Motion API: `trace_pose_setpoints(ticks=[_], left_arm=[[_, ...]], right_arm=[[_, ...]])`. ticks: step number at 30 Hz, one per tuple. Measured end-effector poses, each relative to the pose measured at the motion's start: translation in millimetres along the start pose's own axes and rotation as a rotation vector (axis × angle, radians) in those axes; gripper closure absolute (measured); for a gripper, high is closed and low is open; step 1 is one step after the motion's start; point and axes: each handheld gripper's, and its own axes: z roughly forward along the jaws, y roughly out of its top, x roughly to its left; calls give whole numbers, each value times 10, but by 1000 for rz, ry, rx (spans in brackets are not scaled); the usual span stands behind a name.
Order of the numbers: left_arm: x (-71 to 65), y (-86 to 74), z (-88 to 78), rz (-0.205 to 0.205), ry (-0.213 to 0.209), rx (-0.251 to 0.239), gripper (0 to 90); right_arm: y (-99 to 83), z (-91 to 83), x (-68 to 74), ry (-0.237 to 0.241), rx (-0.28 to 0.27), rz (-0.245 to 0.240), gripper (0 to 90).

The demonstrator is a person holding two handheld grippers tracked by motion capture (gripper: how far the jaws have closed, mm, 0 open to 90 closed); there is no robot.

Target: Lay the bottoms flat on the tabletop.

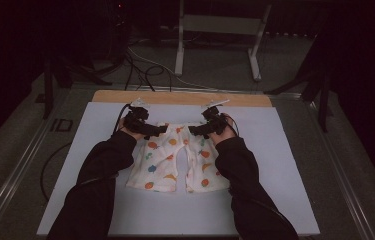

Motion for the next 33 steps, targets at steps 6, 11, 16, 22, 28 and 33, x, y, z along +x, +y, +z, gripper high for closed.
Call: trace_pose_setpoints(ticks=[6, 11, 16, 22, 28, 33], left_arm=[[-34, -46, -84, -4, -55, -6, 3], [-97, -76, -154, 8, -74, -8, 3], [-155, -160, -274, 26, -84, -16, 3], [-170, -265, -373, 24, -94, -25, 3], [-235, -490, -508, 45, -133, -10, 3], [-271, -744, -642, 52, -133, -9, 3]], right_arm=[[-21, -77, 73, 13, -5, -33, 101], [-61, -177, 113, 22, -23, -43, 101], [-140, -266, 117, 69, -21, -52, 101], [-253, -328, 158, 102, -13, -68, 101], [-487, -434, 282, 142, -18, -88, 100], [-682, -530, 331, 167, -32, -97, 100]])
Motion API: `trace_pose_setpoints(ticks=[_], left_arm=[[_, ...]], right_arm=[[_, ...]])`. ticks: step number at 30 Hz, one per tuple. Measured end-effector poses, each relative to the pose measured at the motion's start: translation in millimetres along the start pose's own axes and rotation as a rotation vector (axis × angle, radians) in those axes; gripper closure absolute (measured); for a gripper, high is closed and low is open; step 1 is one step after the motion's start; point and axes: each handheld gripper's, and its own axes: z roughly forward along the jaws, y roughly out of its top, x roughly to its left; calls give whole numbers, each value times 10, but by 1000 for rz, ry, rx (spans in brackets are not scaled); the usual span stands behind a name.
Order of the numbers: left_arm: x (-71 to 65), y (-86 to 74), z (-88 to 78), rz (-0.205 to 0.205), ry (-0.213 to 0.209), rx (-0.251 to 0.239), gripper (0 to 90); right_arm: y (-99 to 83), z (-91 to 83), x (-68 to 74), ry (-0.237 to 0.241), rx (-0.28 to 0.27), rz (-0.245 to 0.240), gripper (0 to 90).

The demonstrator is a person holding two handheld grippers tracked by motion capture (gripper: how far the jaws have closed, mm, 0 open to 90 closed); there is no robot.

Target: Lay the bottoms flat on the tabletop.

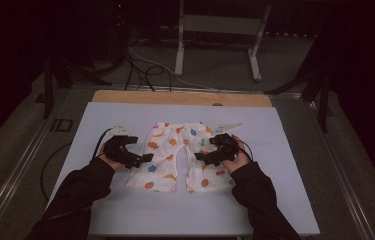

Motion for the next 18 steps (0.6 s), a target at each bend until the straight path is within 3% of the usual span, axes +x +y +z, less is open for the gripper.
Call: trace_pose_setpoints(ticks=[4, 7, 13, 18], left_arm=[[-50, -144, -37, 9, -7, 13, 3], [-131, -337, -74, 32, -10, 39, 3], [-250, -604, -158, 47, -13, 48, 3], [-332, -745, -253, 60, 2, 48, 3]], right_arm=[[-99, -46, 57, -2, 3, -12, 100], [-220, -103, 128, -6, 0, -33, 100], [-381, -189, 273, 19, 9, -59, 100], [-494, -320, 352, 13, -32, -66, 99]])
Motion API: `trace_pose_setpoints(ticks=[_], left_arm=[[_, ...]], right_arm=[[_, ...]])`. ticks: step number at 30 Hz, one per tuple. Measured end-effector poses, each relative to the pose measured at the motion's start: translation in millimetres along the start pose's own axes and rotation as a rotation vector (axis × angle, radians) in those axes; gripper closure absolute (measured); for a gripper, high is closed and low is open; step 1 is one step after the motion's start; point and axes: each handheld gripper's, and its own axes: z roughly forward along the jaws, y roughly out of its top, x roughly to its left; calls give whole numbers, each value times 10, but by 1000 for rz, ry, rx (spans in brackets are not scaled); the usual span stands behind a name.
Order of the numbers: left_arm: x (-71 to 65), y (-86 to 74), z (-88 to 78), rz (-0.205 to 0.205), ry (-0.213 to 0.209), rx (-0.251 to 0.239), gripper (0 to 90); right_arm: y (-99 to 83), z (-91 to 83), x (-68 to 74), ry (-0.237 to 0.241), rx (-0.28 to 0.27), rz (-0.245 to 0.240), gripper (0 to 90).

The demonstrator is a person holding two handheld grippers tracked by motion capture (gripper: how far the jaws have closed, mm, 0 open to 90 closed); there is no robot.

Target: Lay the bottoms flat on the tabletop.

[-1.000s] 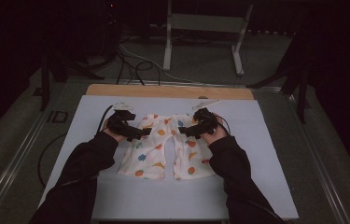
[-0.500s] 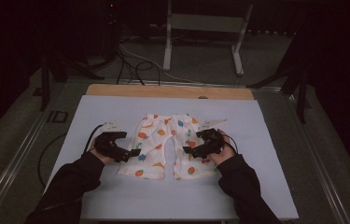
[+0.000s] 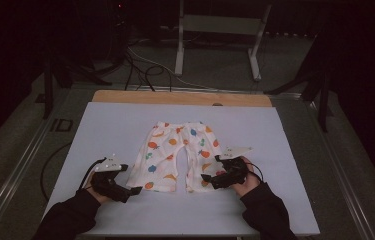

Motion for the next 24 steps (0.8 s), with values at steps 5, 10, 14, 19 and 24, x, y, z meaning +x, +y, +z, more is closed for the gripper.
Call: trace_pose_setpoints(ticks=[5, 10, 14, 19, 24], left_arm=[[-61, -73, -91, 8, 8, -10, 3], [-114, -189, -205, 12, 4, -3, 3], [-129, -228, -255, 13, 4, -10, 3], [-150, -326, -391, 3, 13, -37, 3], [-157, -354, -459, 8, 32, -54, 3]], right_arm=[[-134, -169, 64, 2, -33, 12, 99], [-280, -298, 110, -6, -25, 9, 98], [-361, -400, 146, -20, -45, -7, 98], [-515, -559, 206, -36, -54, -31, 99], [-656, -658, 187, -70, -67, -7, 99]])
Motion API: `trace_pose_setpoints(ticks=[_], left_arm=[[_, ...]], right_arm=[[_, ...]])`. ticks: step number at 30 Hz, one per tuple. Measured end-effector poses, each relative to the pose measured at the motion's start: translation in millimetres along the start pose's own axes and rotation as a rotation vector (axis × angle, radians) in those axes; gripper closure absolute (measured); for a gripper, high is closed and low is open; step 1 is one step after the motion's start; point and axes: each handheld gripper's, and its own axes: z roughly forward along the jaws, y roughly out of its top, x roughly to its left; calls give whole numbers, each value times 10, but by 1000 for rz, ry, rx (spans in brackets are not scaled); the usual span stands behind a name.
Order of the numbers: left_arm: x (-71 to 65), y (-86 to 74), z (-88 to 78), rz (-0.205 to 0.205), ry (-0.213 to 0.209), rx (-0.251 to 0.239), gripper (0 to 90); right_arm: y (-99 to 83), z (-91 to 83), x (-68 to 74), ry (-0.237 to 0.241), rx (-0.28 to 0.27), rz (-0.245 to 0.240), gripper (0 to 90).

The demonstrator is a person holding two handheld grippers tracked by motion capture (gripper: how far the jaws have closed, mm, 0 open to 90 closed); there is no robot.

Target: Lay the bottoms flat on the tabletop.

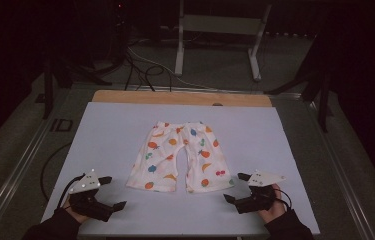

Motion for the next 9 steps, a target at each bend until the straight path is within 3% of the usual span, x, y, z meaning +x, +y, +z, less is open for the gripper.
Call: trace_pose_setpoints(ticks=[5, 9], left_arm=[[37, -37, -7, -10, 4, -5, 3], [51, -44, 9, -16, 2, -4, 3]], right_arm=[[-33, -13, -61, -10, -33, 26, 99], [-34, -5, -69, -27, -31, 10, 99]])
